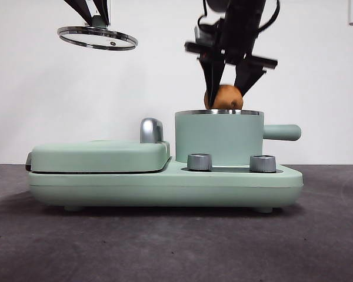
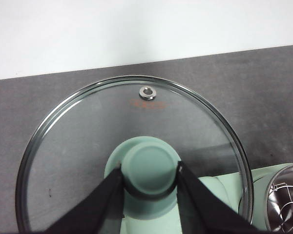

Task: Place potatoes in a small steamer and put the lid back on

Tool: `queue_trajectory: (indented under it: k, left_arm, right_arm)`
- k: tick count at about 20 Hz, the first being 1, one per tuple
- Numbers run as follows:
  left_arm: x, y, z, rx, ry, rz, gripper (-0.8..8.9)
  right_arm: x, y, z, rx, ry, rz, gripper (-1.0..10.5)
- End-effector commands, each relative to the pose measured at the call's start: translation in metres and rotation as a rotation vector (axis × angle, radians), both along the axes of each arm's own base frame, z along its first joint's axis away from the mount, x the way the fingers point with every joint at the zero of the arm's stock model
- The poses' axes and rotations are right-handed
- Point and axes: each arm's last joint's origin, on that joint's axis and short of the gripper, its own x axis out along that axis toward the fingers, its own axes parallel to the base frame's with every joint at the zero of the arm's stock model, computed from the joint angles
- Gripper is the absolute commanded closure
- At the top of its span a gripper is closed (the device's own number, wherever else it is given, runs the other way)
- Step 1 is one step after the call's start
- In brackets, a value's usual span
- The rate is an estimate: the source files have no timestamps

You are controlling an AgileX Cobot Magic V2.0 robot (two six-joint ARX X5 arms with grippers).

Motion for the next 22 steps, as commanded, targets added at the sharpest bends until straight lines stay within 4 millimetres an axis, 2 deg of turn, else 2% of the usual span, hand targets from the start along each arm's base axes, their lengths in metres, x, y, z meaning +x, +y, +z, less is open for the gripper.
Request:
queue_trajectory:
  k: [1, 5, 7, 9, 11, 13, 16, 19, 22]
  left_arm:
    - [-0.011, 0.002, 0.018, -0.028, -0.085, 0.0, 8.07]
    - [-0.011, 0.001, 0.018, -0.03, -0.085, -0.002, 8.07]
    - [-0.011, 0.001, 0.018, -0.039, -0.083, 0.003, 8.07]
    - [-0.012, -0.002, 0.018, -0.047, -0.081, -0.003, 8.07]
    - [-0.013, -0.007, 0.018, -0.051, -0.081, -0.014, 8.07]
    - [-0.016, -0.014, 0.018, -0.061, -0.077, -0.039, 8.07]
    - [-0.022, -0.03, 0.018, -0.07, -0.069, -0.096, 8.07]
    - [-0.031, -0.048, 0.016, -0.064, -0.046, -0.148, 8.07]
    - [-0.04, -0.064, 0.013, -0.059, -0.008, -0.196, 8.07]
  right_arm:
    - [0.013, 0.005, -0.014, -0.004, 0.018, 0.017, 8.5]
    - [0.02, 0.006, -0.034, 0.002, 0.082, 0.023, 8.2]
    - [0.02, 0.006, -0.035, -0.001, 0.087, 0.024, 7.3]
    - [0.02, 0.006, -0.035, -0.001, 0.085, 0.024, 5.8]
    - [0.02, 0.005, -0.032, 0.002, 0.081, 0.02, 5.3]
    - [0.014, 0.001, -0.009, 0.016, 0.048, 0.02, 5.3]
    - [-0.009, -0.018, 0.048, 0.023, 0.006, -0.003, 5.3]
    - [-0.045, -0.04, 0.1, 0.057, -0.121, -0.003, 5.3]
    - [-0.088, -0.066, 0.133, 0.064, -0.191, -0.013, 5.3]
